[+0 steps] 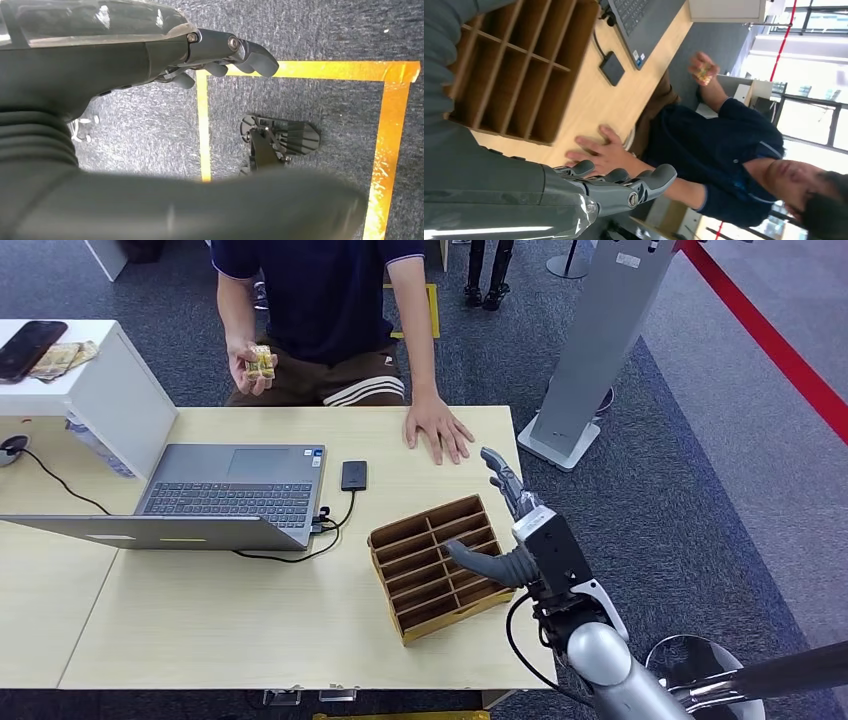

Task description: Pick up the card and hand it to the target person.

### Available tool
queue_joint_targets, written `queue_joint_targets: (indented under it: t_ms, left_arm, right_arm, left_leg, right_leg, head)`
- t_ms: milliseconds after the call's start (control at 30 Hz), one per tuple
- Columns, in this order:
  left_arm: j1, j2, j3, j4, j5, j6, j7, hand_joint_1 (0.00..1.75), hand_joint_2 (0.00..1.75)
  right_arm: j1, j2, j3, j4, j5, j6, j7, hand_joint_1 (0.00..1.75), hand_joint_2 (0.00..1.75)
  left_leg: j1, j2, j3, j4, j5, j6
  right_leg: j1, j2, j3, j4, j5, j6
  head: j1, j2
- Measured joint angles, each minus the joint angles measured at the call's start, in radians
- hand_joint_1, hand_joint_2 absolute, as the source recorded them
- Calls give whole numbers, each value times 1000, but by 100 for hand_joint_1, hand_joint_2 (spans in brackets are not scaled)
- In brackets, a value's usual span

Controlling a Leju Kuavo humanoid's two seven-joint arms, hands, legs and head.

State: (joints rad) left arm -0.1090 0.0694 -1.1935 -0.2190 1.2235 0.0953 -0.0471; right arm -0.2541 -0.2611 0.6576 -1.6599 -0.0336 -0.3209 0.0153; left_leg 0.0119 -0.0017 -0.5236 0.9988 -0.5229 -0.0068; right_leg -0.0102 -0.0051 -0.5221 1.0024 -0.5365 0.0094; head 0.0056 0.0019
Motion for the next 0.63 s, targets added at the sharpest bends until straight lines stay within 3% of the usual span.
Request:
queue_joint_targets:
  t_ms: [133, 233, 400, 633]
  left_arm:
    - [1, 1, 1, 0, 3, 2, -1, 0, 0]
    - [0, 2, 2, 0, 3, -1, -2, 0, 0]
    - [0, 3, 2, 0, 3, -4, -2, 0, 0]
    - [0, 6, 2, 0, 2, -5, -2, 0, 0]
  right_arm:
    - [87, -32, -38, 2, -111, 7, -37, 0, 175]
    - [130, -47, -54, 3, -135, 23, -14, 0, 175]
    - [165, -60, -63, 5, -174, 52, 10, 0, 175]
    - [187, -61, -70, 26, -235, 89, -20, 0, 175]
  left_leg:
    - [0, 0, -1, 0, 0, 0]
    - [0, 0, -1, 0, 0, 0]
    - [0, 0, 0, 0, 0, 0]
    - [0, 0, 0, 0, 0, 0]
  right_leg:
    - [0, 0, 0, 0, 0, 0]
    - [0, 0, 0, 0, 0, 0]
    - [0, 0, 0, 0, 0, 0]
    - [0, 1, 0, 0, 0, 0]
  head:
    - [2, 0]
    - [2, 0]
    - [0, 0]
    - [1, 0]
